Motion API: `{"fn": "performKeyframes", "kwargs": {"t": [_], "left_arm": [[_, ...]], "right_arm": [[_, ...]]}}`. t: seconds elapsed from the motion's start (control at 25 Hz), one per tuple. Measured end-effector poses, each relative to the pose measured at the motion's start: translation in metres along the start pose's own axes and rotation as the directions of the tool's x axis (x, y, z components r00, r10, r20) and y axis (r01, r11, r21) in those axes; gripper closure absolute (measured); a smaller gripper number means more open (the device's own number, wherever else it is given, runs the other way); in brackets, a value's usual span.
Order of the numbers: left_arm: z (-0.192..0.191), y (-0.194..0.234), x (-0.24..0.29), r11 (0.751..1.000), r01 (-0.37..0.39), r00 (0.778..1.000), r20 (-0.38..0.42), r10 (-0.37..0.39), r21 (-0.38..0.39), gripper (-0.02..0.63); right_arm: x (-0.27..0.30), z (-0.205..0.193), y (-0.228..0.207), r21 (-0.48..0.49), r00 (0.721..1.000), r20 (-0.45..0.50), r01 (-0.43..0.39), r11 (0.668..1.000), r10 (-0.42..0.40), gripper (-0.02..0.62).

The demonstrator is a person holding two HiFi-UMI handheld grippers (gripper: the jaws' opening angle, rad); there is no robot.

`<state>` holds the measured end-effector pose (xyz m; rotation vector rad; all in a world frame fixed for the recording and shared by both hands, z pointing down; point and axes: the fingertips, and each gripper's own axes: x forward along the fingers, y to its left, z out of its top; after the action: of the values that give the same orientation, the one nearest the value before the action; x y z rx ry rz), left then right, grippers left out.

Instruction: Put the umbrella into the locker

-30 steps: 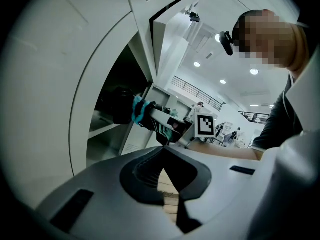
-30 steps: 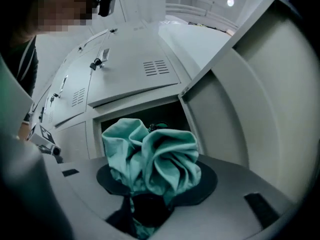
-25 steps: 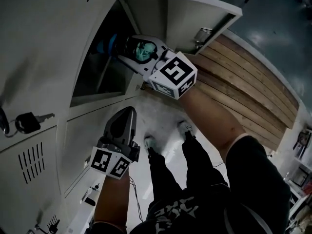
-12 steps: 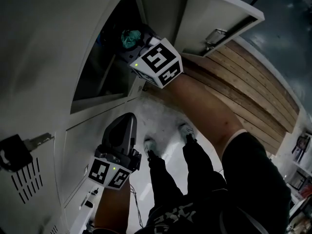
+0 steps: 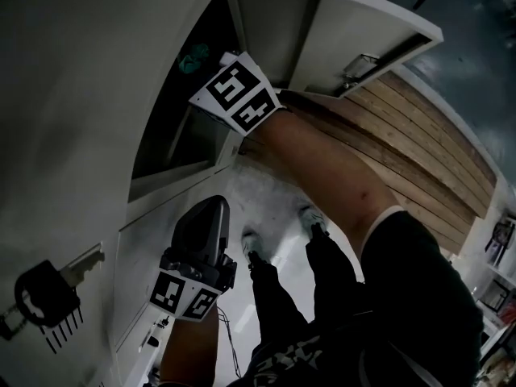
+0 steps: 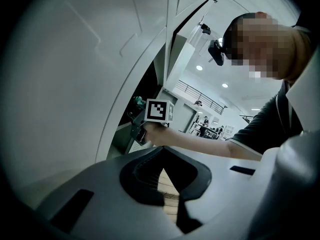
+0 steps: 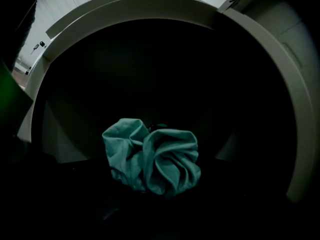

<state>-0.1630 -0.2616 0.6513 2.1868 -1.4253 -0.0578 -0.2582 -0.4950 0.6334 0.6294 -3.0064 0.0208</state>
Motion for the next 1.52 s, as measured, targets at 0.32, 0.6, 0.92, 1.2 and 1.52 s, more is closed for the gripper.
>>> {"fn": "performKeyframes", "kwargs": {"t": [0.32, 0.6, 0.92, 1.2, 1.52], "left_arm": [[0.002, 0.000, 0.004, 1.000, 0.017, 1.000, -0.008, -0.016, 0.002, 0.598], [0.003, 0.000, 0.005, 1.000, 0.016, 1.000, -0.012, -0.016, 0.000, 0.598], [0.006, 0.000, 0.006, 1.000, 0.017, 1.000, -0.009, -0.017, -0.001, 0.598], [0.004, 0.000, 0.006, 1.000, 0.015, 1.000, -0.010, -0.016, -0.010, 0.598], [0.002, -0.006, 0.007, 1.000, 0.026, 1.000, -0.015, -0.026, -0.010, 0.598]], "right_arm": [[0.016, -0.003, -0.005, -0.015, 0.999, -0.032, 0.002, 1.000, -0.002, 0.377], [0.025, -0.004, -0.007, -0.041, 0.998, -0.055, -0.003, 0.999, 0.000, 0.376], [0.032, -0.003, -0.008, -0.041, 0.998, -0.066, -0.008, 0.999, 0.006, 0.376], [0.033, -0.005, -0.007, -0.051, 0.998, -0.070, -0.009, 0.999, 0.005, 0.371], [0.032, -0.009, 0.005, -0.114, 0.991, -0.122, -0.065, 0.991, 0.051, 0.304]]}}
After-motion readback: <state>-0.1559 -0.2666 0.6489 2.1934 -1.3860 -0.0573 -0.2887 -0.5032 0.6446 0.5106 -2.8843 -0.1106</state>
